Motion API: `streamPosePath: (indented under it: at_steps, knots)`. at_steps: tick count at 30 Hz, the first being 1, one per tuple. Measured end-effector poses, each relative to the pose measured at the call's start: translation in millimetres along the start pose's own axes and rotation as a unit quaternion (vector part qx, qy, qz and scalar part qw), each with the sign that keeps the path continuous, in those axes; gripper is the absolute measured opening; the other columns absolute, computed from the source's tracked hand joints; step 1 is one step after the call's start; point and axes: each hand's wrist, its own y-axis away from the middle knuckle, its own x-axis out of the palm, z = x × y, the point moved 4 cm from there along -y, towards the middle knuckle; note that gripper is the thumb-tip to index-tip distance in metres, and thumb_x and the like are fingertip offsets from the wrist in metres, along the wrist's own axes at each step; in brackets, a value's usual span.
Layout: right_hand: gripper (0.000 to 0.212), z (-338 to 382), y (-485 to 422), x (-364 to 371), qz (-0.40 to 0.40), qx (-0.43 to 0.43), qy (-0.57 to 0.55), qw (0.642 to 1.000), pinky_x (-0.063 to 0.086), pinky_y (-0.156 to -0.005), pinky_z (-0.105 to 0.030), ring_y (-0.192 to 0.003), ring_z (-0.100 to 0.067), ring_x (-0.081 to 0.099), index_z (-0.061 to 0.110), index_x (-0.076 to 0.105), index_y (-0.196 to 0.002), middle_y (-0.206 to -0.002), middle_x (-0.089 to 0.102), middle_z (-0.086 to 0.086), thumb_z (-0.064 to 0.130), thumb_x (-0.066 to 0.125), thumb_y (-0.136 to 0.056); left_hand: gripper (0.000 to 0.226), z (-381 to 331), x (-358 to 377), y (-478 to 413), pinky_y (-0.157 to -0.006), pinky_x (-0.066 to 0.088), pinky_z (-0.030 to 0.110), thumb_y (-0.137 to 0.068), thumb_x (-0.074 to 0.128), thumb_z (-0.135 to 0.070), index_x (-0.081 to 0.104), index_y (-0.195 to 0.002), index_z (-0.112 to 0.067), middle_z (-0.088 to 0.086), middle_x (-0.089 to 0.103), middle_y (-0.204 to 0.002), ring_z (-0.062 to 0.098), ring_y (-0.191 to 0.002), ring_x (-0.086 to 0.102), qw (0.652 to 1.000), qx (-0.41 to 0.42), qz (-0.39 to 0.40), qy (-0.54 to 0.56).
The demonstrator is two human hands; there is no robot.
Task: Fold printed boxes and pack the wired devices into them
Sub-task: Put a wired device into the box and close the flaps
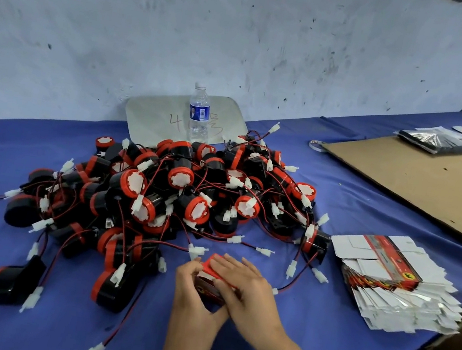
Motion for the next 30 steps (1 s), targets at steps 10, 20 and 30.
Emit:
streamPosePath:
  at_steps: [10,20,30]
  knots:
    - [0.047,-3.2,8.4,4.8,0.125,-0.029,0.145,0.981,-0.023,-0.115,-0.037,-0.142,0.009,-0.01,0.034,0.021,-0.152,-0.156,0.009,0.025,0.032,0.029,-0.105,0.095,4.6,1.0,0.5,-0.09,0.03,-0.003,-0.077,0.078,-0.009,0.018,-0.144,-0.041,-0.025,0.026,-0.147,-0.025,-0.125,0.027,0.996,0.023,0.06,-0.064]
    - [0.053,-7.1,9.5,-0.5,0.168,-0.09,0.168,0.967,-0.021,-0.116,-0.036,-0.143,0.002,-0.016,0.03,0.011,-0.154,-0.154,-0.005,0.024,0.019,0.028,-0.105,0.041,5.3,-26.2,-18.7,-0.102,0.04,0.014,-0.093,0.06,-0.005,0.059,-0.126,-0.03,-0.02,0.057,-0.128,-0.008,-0.121,0.05,0.997,0.004,0.05,-0.057]
    - [0.049,-17.9,9.4,-0.3,0.136,-0.143,0.135,0.971,-0.01,-0.12,-0.042,-0.146,0.0,0.005,0.026,0.015,-0.153,-0.159,0.015,0.014,0.027,0.027,-0.105,0.02,-0.3,-27.7,-12.7,-0.096,0.047,0.018,-0.091,0.061,-0.001,0.071,-0.106,-0.011,-0.01,0.065,-0.123,-0.004,-0.113,0.058,0.997,0.034,0.014,-0.069]
